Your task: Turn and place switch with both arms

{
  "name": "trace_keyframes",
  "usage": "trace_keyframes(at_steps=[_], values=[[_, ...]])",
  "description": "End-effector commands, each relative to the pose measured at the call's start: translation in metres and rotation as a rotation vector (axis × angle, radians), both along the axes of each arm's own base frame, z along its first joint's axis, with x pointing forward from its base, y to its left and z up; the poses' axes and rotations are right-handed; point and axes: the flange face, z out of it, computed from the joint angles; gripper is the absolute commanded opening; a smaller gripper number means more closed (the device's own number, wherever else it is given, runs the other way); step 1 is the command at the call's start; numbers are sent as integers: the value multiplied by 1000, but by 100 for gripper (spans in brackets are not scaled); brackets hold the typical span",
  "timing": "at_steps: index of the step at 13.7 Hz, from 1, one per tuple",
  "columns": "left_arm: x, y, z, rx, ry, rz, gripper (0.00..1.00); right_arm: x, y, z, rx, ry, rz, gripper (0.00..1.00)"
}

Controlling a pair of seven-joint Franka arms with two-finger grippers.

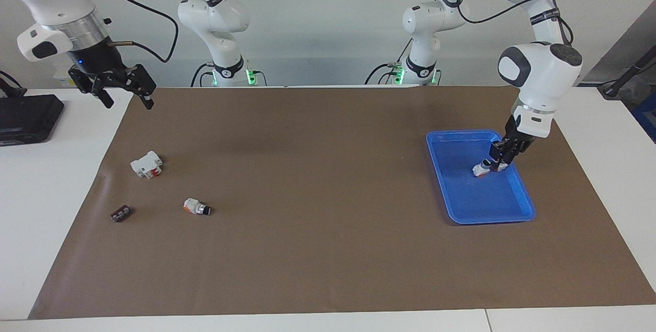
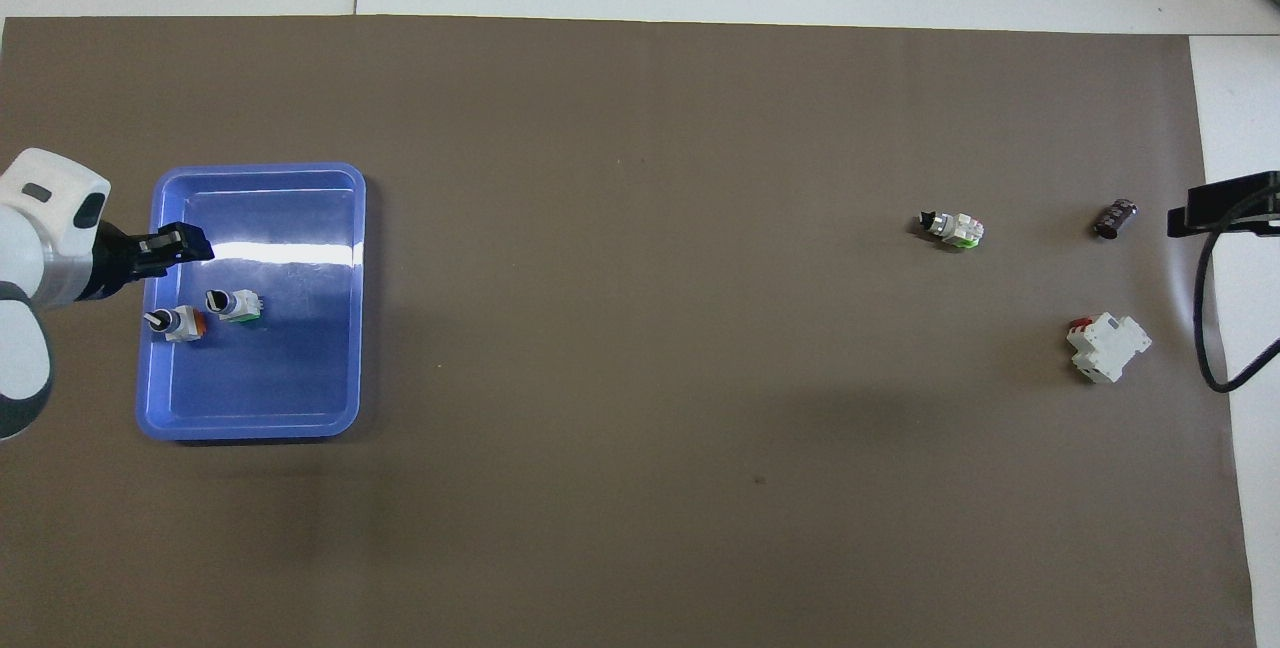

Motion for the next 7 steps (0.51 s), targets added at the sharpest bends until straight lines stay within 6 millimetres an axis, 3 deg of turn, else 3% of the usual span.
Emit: trace_keyframes(at_steps=[1,3,7], values=[[40,-19,37,-1,49,-66,62,-4,4,-3,-18,27,-45,100],[50,-56,57,-4,73,-129,62,-4,5,-2,-18,27,-45,100],[46,-125,102,88,161,-282,63,-6,6,-2,-17,39,-45,100]])
